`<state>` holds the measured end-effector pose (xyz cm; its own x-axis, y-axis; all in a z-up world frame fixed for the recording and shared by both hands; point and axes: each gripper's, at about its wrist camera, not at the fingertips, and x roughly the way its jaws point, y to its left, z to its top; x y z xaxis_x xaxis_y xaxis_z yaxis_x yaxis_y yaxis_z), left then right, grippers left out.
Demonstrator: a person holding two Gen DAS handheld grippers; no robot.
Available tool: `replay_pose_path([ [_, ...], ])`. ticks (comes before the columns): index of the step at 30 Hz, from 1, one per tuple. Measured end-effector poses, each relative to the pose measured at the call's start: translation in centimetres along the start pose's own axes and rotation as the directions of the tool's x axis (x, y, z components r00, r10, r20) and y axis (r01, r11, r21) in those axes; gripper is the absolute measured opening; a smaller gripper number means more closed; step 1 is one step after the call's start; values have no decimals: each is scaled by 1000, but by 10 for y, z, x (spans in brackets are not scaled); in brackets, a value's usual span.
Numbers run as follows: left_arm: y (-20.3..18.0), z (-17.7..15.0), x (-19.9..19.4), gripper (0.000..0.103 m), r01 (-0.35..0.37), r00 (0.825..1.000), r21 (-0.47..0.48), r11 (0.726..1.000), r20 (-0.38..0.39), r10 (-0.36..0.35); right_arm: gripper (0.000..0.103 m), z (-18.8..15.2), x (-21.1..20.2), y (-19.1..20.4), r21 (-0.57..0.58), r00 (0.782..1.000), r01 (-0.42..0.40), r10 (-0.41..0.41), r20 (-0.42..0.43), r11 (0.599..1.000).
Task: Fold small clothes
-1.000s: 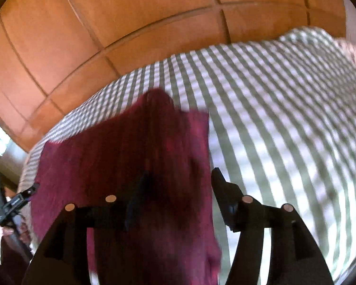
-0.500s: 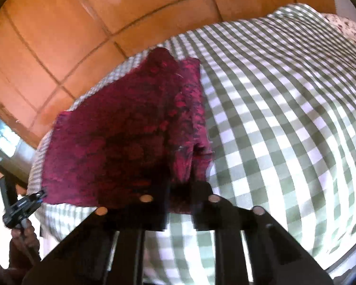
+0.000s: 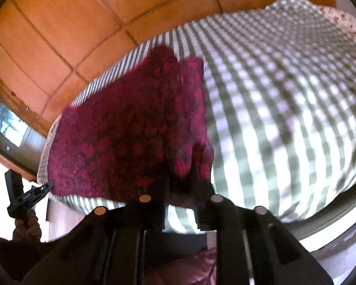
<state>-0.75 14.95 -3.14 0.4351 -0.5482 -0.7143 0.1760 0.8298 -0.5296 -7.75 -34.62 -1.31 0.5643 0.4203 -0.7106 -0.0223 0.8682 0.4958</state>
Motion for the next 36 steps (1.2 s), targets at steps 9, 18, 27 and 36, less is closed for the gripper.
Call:
replay_pose_path([
  [9, -3, 80, 25, 56, -30, 997, -19, 999, 69, 31, 55, 62, 43, 21, -27, 994, 84, -82, 66, 996],
  [18, -7, 128, 60, 14, -86, 993, -29, 996, 83, 88, 14, 84, 59, 36, -93, 985, 141, -130, 110, 986],
  [27, 3, 128, 85, 23, -231, 970, -52, 971, 63, 234, 20, 78, 96, 13, -23, 975, 209, -207, 79, 978],
  [36, -50, 132, 45, 59, -340, 909, 96, 936, 288, 301, 60, 85, 56, 56, -115, 948, 259, -229, 223, 959],
])
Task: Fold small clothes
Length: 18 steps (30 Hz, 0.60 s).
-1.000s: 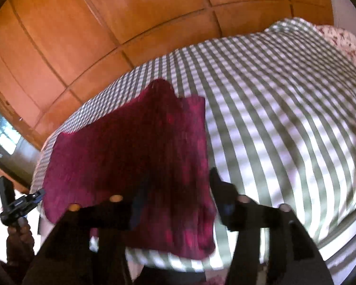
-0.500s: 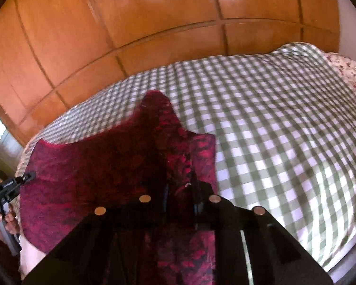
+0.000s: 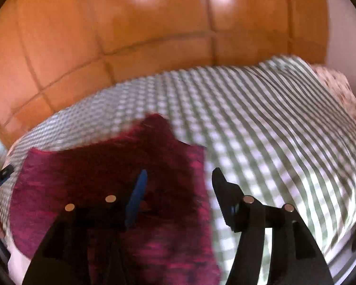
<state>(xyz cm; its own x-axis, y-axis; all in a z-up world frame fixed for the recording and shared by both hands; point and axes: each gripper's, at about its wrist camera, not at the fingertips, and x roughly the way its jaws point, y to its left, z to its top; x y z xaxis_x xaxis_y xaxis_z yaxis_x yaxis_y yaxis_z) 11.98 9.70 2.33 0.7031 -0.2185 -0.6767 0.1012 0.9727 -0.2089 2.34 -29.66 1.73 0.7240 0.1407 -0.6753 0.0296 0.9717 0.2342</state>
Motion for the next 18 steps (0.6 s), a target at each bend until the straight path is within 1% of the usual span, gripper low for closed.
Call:
replay_pose_path([
  [1, -8, 1, 0, 59, 22, 1000, 32, 999, 0, -22, 63, 2, -1, 12, -27, 1000, -26, 26, 3, 999],
  [3, -23, 3, 6, 59, 51, 999, 88, 995, -12, -50, 69, 3, 4, 40, -106, 996, -88, 86, -20, 990],
  [5, -35, 3, 22, 59, 79, 996, 146, 986, -54, -71, 72, 2, 18, 60, -174, 993, -109, 100, -61, 979],
  [6, -39, 5, 27, 59, 85, 995, 153, 985, -68, -75, 72, 2, 31, 70, -206, 991, -108, 90, -97, 973],
  [8, -39, 8, 51, 59, 99, 989, 146, 984, -127, -81, 72, 4, 49, 79, -220, 989, -89, 60, -134, 971],
  [9, -34, 10, 67, 59, 95, 984, 127, 987, -164, -73, 73, 6, 60, 80, -210, 987, -76, 44, -155, 975],
  [11, -24, 10, 88, 59, 76, 976, 86, 993, -212, -57, 76, 11, 79, 77, -182, 983, -59, 25, -183, 982],
  [12, -15, 8, 101, 59, 83, 969, 50, 995, -238, -69, 76, 14, 91, 70, -159, 979, -56, 23, -203, 986],
  [14, -6, 6, 110, 59, 87, 969, 12, 996, -234, -82, 77, 14, 108, 66, -126, 974, -61, 32, -226, 990],
  [18, -11, 5, 112, 59, 66, 972, 32, 997, -227, -57, 80, 10, 123, 66, -128, 976, -41, 13, -216, 991],
])
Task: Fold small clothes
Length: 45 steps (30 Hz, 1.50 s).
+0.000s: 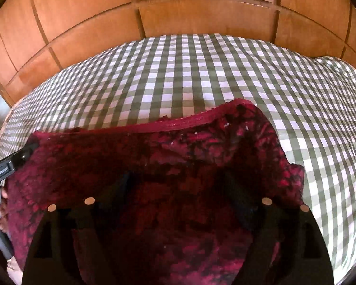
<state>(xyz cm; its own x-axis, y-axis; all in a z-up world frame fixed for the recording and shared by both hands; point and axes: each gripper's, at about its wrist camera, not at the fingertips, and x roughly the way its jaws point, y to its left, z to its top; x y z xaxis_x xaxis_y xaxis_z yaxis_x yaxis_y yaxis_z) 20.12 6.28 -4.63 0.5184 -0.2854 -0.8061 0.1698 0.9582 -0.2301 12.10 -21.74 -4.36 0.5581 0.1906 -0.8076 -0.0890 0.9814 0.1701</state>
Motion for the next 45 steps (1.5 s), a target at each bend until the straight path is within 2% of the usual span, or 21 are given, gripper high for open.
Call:
replay_pose_path([
  [3, -6, 0, -9, 59, -17, 1000, -10, 1000, 11, 17, 81, -1, -2, -1, -7, 1000, 5, -5, 20, 1000],
  [6, -21, -10, -37, 60, -96, 992, 35, 995, 86, 92, 82, -3, -5, -3, -9, 999, -7, 7, 48, 1000],
  [7, -24, -14, -44, 66, -106, 989, 41, 993, 103, 102, 83, -4, -9, -2, -8, 998, -8, 8, 60, 1000],
  [8, -26, -18, -51, 71, -112, 987, 41, 993, 121, 106, 84, -5, -13, -1, -7, 997, -6, 7, 72, 1000],
  [12, -33, -38, -77, 73, -120, 980, 42, 992, 166, 111, 94, -12, -34, 8, 2, 992, 36, -36, 122, 999],
  [17, -34, -59, -100, 73, -135, 972, 31, 990, 198, 126, 95, -26, -63, 18, 1, 987, -1, 1, 159, 1000],
  [22, -34, -72, -113, 73, -130, 970, 14, 991, 209, 124, 95, -45, -93, 38, -55, 983, -62, 71, 168, 997],
  [26, -39, -81, -120, 73, -135, 968, 21, 991, 216, 127, 95, -60, -107, 53, -106, 981, -80, 97, 170, 991],
  [34, -47, -91, -122, 73, -129, 970, 43, 991, 212, 117, 95, -82, -116, 63, -157, 984, -37, 64, 168, 987],
  [45, -47, -97, -102, 73, -145, 979, 49, 988, 153, 136, 95, -95, -103, 21, -76, 992, 37, -28, 122, 996],
])
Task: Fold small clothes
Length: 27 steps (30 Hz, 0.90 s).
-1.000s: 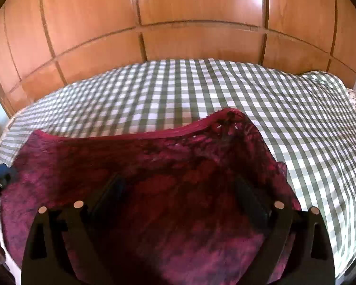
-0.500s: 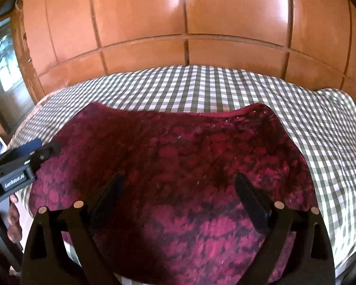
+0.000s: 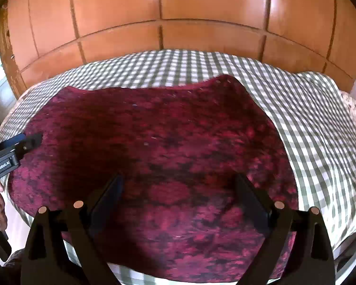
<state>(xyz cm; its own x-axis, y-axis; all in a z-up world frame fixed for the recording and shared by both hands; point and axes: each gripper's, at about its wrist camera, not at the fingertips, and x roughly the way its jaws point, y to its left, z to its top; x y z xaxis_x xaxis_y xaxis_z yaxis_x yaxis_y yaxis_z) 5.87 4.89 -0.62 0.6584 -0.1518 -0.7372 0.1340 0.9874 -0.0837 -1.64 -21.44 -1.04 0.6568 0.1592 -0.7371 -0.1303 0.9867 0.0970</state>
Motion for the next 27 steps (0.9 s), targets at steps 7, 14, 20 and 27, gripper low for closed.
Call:
replay_pose_path([
  [7, 1, -6, 15, 75, 5, 1000, -9, 1000, -22, -5, 98, -5, 16, -17, 37, 999, -35, 36, -23, 999],
  [14, -1, -2, 5, 75, -15, 1000, -2, 1000, -11, 15, 100, -1, 6, -19, 55, 998, -66, 67, -18, 996],
  [20, -1, 0, -8, 75, -23, 1000, -17, 1000, 16, 23, 100, 3, -15, -34, 126, 995, -95, 94, 18, 987],
  [27, -16, 1, -25, 75, 8, 995, 42, 999, 98, -13, 101, -3, -38, -80, 285, 996, -72, 56, 64, 956],
])
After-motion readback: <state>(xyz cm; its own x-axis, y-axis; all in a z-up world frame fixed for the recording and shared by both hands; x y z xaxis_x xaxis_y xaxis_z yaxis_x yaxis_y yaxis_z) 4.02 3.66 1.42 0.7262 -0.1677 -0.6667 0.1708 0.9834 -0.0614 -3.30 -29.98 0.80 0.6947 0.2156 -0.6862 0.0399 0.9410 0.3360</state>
